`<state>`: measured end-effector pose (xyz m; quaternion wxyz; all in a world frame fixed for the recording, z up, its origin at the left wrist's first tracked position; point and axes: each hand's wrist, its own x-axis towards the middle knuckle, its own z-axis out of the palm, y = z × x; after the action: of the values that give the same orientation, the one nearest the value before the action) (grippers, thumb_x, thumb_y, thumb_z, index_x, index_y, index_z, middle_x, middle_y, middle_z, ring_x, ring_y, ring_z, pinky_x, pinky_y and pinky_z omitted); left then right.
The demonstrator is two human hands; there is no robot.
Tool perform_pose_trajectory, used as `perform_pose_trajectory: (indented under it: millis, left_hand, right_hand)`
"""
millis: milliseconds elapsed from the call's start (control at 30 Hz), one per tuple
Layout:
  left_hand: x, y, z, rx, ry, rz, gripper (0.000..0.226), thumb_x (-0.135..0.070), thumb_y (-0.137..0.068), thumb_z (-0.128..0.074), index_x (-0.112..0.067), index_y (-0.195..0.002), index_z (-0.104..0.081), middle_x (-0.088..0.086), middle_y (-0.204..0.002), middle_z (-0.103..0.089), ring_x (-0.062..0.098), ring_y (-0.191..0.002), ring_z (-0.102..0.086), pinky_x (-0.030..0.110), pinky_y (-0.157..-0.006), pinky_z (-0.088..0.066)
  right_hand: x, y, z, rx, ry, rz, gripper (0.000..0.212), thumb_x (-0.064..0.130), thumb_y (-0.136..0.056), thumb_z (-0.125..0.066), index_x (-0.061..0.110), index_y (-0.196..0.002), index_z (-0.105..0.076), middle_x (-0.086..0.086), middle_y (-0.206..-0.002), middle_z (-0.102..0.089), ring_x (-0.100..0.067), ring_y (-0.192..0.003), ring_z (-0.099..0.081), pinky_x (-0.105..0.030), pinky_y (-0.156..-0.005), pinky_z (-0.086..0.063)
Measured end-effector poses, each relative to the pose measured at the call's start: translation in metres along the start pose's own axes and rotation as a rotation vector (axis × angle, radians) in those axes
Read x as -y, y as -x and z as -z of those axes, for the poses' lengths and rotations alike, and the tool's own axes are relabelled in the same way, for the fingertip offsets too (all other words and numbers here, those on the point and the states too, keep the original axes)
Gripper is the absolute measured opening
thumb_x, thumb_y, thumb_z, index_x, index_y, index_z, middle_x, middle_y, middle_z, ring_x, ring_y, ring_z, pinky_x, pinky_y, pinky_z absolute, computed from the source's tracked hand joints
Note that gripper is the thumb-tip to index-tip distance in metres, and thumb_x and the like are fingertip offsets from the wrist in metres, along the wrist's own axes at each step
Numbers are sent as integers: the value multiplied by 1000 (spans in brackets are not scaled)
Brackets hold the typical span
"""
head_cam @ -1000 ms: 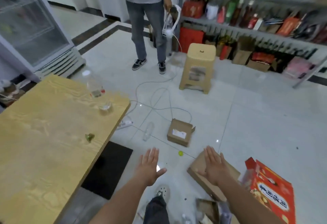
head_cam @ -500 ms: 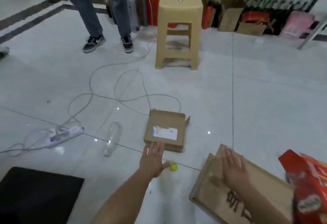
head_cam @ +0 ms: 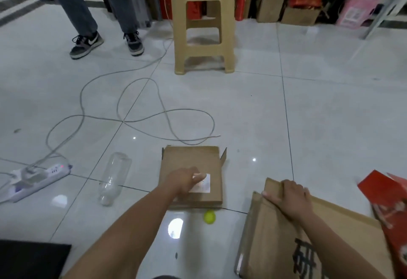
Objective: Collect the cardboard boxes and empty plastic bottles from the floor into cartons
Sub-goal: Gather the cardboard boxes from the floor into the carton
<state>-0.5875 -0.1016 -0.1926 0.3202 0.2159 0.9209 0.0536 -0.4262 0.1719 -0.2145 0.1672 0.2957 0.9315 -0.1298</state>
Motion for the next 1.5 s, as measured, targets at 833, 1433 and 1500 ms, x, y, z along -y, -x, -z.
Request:
perform_pose_trajectory:
  millis: [833, 1433, 1500]
  left_hand:
    - [36, -32, -16, 268, -160, 135, 103, -51, -58, -84, -21, -143, -33, 8, -142, -34, 27, -134, -28, 42, -112, -28]
    - [14, 34, -17, 428, 186, 138, 60, -32, -62, -85, -15, -114, -62, 2, -112, -67, 19, -95, -63, 31, -83, -52]
    - [4, 66, -9, 345, 139, 162, 40, -39, -67, -81, -20, -97, -63, 0, -100, -68, 18, -92, -65, 32, -85, -52]
  right_hand:
    - [14, 7, 6, -700, 159, 139, 74, 77, -78, -24, 8, -75, -52, -7, -70, -46, -25, -65, -45, -36, -66, -28]
    - [1, -22, 103, 516, 293, -6, 40, 19, -78, -71, 13, -116, -62, -2, -107, -61, -18, -99, -57, -27, -87, -47]
    - [-4, -1, 111, 535, 375, -5, 34, 15, -88, -56, 11, -122, -56, -4, -114, -59, -17, -99, -53, -25, -86, -42]
